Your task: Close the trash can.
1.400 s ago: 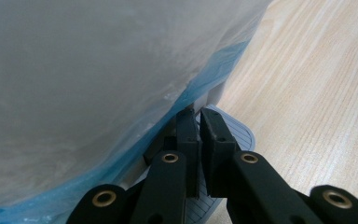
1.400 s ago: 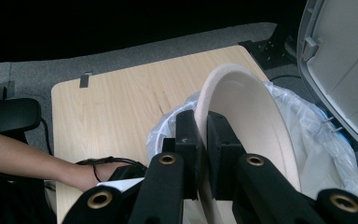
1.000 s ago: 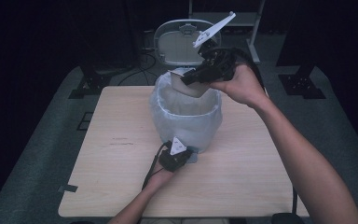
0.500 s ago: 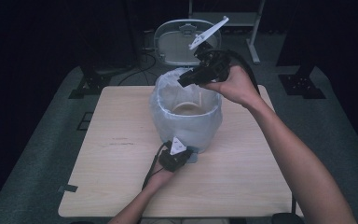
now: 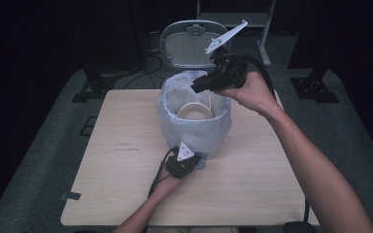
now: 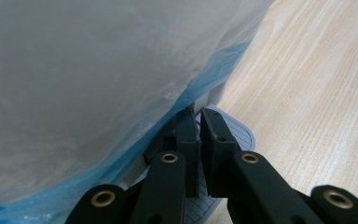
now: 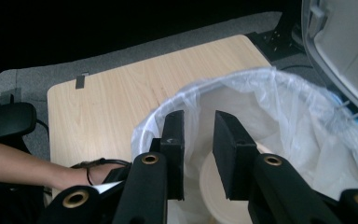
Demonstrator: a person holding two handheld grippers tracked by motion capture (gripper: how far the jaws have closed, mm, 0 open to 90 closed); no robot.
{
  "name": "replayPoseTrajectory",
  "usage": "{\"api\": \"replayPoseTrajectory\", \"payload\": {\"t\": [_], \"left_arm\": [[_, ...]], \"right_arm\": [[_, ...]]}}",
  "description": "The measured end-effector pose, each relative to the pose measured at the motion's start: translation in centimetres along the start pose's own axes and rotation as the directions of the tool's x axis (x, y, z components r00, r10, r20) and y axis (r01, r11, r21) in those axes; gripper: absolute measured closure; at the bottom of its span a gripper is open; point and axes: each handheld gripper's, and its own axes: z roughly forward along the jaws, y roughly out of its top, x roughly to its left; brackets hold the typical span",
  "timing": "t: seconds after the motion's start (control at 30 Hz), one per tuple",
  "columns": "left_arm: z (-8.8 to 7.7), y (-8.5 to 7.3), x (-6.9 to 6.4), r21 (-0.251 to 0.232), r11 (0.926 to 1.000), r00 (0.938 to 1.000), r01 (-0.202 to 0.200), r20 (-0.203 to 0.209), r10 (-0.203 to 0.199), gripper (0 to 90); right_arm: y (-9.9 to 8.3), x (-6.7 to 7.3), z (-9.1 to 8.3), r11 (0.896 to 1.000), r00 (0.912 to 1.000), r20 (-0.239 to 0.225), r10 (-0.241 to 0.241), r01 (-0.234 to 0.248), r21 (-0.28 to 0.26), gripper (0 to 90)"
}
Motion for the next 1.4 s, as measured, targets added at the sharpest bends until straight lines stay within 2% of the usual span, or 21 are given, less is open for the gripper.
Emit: {"api": "replayPoseTrajectory", "payload": {"t": [0.2,0.33,0.53,0.8,1.4], "left_arm": [[0.0,0.0,0.0,0.000,1.0000,1.0000,0.000,0.000,0.000,86.6],[0.0,0.0,0.0,0.000,1.0000,1.0000,0.001,0.000,-0.001,86.6],[0.0,0.0,0.0,0.001,1.0000,1.0000,0.002,0.000,-0.002,86.5],[0.0,0.0,0.0,0.000,1.0000,1.0000,0.003,0.001,-0.003,86.5],[0.0,0.0,0.1,0.003,1.0000,1.0000,0.004,0.001,-0.004,86.3]], "right_arm": [[-0.8,-0.2,-0.3,1.000,1.0000,-0.002,0.008,-0.008,0.003,71.4],[-1.7,-0.4,-1.0,0.999,0.9995,0.001,0.030,-0.030,-0.019,69.3],[-2.7,-0.8,-1.8,0.999,0.9990,0.009,0.044,-0.044,-0.022,66.7],[-3.1,-0.7,-2.8,0.999,0.9987,0.019,0.047,-0.047,-0.023,64.0],[-4.7,-1.4,-4.6,0.995,0.9951,0.035,0.092,-0.091,-0.036,60.4]]}}
